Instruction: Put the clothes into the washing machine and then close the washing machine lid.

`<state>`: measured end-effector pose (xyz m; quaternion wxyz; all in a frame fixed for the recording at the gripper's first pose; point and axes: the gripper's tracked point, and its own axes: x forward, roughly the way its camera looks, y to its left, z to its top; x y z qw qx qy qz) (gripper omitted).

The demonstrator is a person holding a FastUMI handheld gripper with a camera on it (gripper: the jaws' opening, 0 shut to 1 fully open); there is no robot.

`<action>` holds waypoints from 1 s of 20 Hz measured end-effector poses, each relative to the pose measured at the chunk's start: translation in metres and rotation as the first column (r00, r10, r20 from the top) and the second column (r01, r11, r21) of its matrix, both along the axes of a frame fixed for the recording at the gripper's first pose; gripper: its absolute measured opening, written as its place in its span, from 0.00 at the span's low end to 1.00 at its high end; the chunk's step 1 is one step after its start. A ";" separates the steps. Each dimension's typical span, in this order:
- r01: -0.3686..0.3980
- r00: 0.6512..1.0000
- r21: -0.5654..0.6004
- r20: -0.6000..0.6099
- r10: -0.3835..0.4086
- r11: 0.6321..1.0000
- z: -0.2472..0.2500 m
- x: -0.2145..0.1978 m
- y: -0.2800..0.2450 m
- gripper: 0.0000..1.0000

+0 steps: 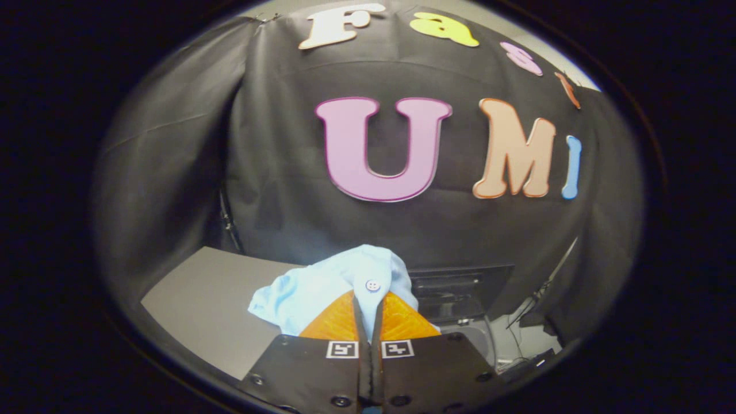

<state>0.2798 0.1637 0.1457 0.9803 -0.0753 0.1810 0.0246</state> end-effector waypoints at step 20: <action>0.139 0.972 -0.091 -0.178 -0.153 0.986 -0.198 0.028 -0.132 0.01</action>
